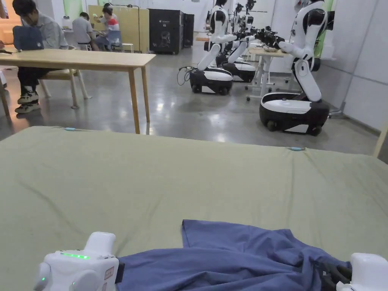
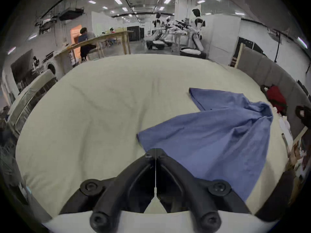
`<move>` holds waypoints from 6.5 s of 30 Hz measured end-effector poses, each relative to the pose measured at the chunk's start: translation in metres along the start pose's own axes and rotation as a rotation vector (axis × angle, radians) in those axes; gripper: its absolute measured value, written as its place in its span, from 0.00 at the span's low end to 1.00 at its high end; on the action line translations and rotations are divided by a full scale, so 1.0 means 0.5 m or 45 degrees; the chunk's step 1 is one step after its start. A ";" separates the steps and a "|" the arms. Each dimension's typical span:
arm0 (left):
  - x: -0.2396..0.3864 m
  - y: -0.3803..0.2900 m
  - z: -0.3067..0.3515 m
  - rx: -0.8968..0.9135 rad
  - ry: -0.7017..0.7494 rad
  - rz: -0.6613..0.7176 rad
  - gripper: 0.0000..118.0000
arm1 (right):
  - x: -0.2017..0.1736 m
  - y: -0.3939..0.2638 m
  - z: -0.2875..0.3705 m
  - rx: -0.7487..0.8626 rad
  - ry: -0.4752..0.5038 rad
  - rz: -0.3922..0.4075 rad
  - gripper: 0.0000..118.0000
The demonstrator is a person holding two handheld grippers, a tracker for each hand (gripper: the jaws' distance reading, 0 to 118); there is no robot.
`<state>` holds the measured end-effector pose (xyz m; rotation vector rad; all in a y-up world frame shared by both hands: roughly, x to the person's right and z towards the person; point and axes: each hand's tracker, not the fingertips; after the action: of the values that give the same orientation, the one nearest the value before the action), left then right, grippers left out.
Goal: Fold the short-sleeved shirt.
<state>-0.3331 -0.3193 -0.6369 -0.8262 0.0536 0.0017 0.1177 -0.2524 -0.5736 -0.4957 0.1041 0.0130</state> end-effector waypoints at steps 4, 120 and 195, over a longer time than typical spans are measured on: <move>-0.027 0.015 -0.140 -0.092 0.038 0.010 0.84 | 0.054 0.002 -0.005 -0.011 -0.073 -0.018 0.01; -0.071 -0.297 0.376 0.327 0.162 0.075 0.00 | -0.173 -0.074 0.060 0.244 0.258 0.118 0.01; -0.153 0.746 0.417 0.890 0.184 -0.057 0.00 | 0.138 0.882 0.046 0.604 0.150 0.096 0.03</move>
<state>-0.4082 0.0883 -0.7663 -0.1271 0.1615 -0.1133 0.1719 0.1456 -0.7699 -0.0178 0.2344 0.0317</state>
